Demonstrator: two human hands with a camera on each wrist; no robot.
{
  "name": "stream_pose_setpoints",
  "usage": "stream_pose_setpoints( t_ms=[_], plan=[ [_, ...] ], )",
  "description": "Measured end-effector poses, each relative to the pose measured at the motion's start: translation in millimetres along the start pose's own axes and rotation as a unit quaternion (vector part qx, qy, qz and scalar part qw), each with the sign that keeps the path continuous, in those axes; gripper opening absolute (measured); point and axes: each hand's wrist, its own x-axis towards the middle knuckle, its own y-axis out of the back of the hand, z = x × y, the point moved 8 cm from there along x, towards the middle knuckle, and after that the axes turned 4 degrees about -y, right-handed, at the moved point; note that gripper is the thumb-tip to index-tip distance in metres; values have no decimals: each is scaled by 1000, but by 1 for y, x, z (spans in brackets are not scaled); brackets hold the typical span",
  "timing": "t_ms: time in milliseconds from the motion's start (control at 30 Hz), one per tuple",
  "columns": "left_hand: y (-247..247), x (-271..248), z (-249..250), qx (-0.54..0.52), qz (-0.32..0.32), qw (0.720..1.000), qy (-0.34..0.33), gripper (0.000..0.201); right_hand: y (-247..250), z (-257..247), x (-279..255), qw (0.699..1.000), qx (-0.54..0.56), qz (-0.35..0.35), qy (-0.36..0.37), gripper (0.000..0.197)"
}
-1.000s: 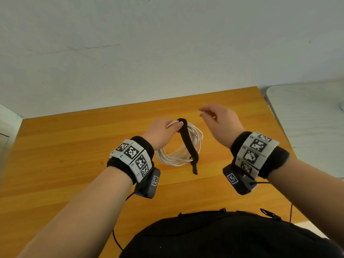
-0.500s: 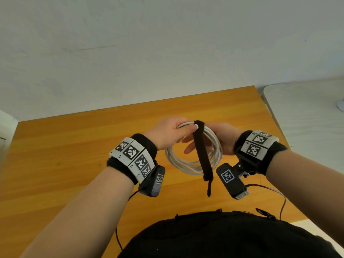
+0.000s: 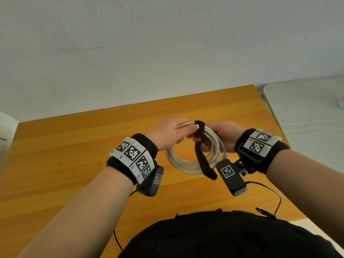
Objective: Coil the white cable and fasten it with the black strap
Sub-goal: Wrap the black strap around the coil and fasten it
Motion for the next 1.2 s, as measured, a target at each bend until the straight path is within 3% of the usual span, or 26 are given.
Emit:
stream_pose_setpoints(
  t_ms=[133,233,367,600,767,800,933,1067,1200],
  plan=[
    [-4,-3,-3,12,-12,1000,18,29,9,-22,-8,982,-174,71,37,22],
    [-4,-4,-3,5,-16,1000,27,29,12,-35,-18,944,-304,116,44,21],
    [-10,-6,-6,16,-39,998,46,28,5,-48,-21,786,-581,208,39,15],
    [-20,-10,-14,-1,-52,996,79,28,-13,-49,-15,659,-707,251,46,28],
    [-18,-11,-12,24,-61,995,80,30,-19,-44,-19,536,-794,277,82,29],
    [-17,-10,-10,31,-59,995,77,30,-19,-45,-19,526,-796,283,93,30],
    [-14,-10,-3,65,-69,993,75,32,-21,-55,-19,542,-778,299,106,28],
    [-18,-8,-1,108,-88,987,75,33,-24,-64,-21,513,-795,301,116,25],
    [-14,-8,-11,65,-55,990,114,34,-32,-71,-28,515,-783,318,147,26]
  ],
)
